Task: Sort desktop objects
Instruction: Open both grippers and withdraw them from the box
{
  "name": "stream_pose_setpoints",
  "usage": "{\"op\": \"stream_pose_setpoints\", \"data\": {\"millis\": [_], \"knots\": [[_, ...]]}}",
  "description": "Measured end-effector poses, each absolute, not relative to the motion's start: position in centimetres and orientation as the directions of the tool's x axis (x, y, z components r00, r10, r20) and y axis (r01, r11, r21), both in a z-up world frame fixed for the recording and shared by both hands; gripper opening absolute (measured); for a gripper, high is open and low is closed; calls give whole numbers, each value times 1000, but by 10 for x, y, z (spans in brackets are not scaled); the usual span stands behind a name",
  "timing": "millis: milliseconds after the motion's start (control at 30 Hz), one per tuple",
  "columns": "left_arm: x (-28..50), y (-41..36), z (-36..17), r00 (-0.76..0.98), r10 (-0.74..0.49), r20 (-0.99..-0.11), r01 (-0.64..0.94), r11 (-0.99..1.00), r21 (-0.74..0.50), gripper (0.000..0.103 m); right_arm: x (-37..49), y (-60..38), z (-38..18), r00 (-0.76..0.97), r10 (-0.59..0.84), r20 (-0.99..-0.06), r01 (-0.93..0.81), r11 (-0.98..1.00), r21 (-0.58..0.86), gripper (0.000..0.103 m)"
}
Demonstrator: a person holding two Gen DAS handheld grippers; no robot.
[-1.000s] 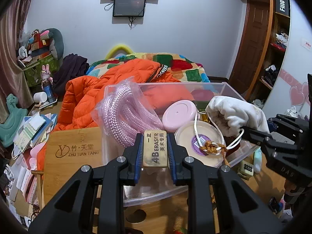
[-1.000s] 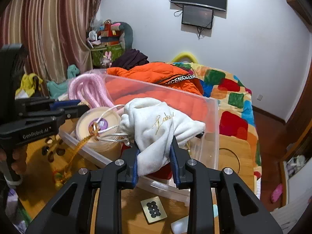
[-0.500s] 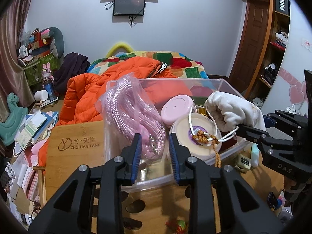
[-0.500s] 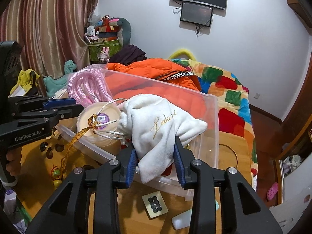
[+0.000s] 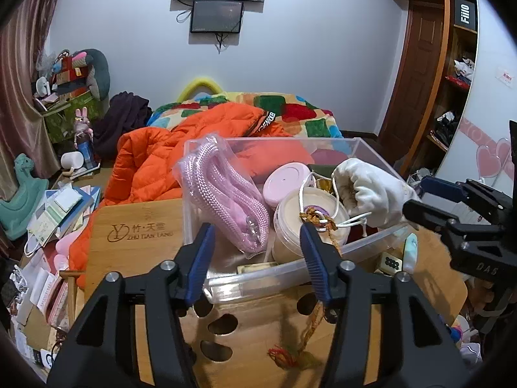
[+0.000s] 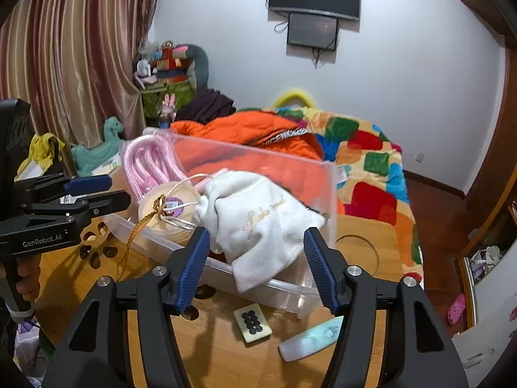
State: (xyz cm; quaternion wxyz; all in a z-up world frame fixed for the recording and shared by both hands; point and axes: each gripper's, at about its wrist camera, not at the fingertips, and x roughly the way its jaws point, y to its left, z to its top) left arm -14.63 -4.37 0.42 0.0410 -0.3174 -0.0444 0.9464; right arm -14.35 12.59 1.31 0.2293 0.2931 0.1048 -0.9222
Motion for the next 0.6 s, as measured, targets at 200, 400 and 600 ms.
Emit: {"op": "stream_pose_setpoints", "data": {"millis": [200,400,600], "knots": [[-129,-44,14,-814,94,-573,-42,-994,-104,64,-129,149,24,-767,-342,-543,436,-899,-51,75],[-114,-41,13,-819,81,-568,-40,-996,-83,70,-122,173,24,-783,-306,-541,391,-919,-46,75],[-102,-35,-2,-796,85,-600,-39,-995,-90,70,-117,192,8,-769,-273,-578,358,-933,-36,75]]}}
